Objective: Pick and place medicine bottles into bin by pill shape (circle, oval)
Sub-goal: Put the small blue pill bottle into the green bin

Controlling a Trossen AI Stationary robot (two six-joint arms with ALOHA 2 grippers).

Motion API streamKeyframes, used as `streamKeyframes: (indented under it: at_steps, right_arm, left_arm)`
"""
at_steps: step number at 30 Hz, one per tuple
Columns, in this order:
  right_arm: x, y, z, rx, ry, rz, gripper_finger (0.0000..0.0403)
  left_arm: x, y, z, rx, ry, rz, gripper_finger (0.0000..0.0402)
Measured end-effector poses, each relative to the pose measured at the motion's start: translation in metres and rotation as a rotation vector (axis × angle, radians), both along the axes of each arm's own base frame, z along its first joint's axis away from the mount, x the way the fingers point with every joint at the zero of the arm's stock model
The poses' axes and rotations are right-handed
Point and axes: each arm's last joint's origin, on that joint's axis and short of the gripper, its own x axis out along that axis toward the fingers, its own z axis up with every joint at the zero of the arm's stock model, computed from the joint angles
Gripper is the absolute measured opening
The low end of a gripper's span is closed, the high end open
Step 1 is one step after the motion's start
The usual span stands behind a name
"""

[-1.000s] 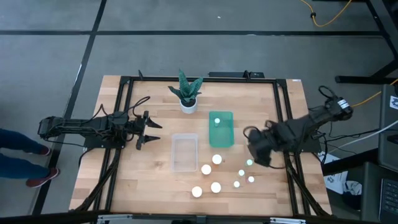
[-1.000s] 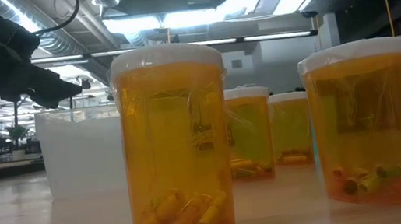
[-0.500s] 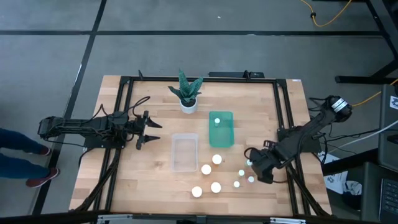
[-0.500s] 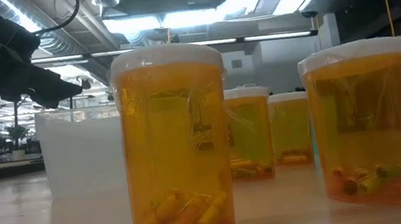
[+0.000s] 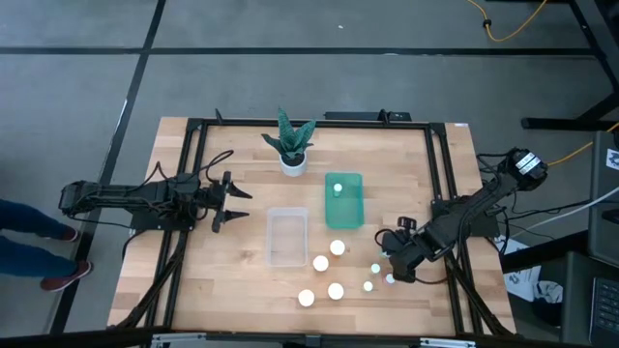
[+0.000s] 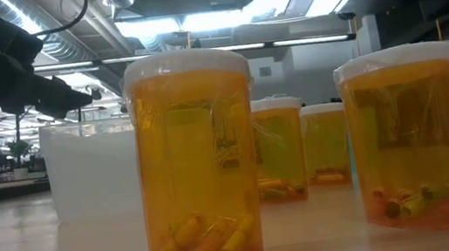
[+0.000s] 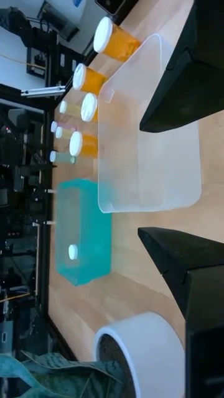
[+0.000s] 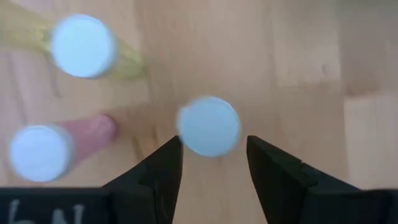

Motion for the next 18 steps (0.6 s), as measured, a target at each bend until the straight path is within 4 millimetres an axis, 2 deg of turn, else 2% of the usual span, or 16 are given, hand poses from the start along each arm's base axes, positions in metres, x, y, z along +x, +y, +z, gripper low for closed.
streamKeyframes:
  at_steps: [18]
  right_arm:
    - [0.0098,-0.0076,0.0009,0.007,-0.036,-0.021,0.0179]
  left_arm:
    - [0.0,0.0002,0.0,0.041,-0.002,-0.003,0.0254]
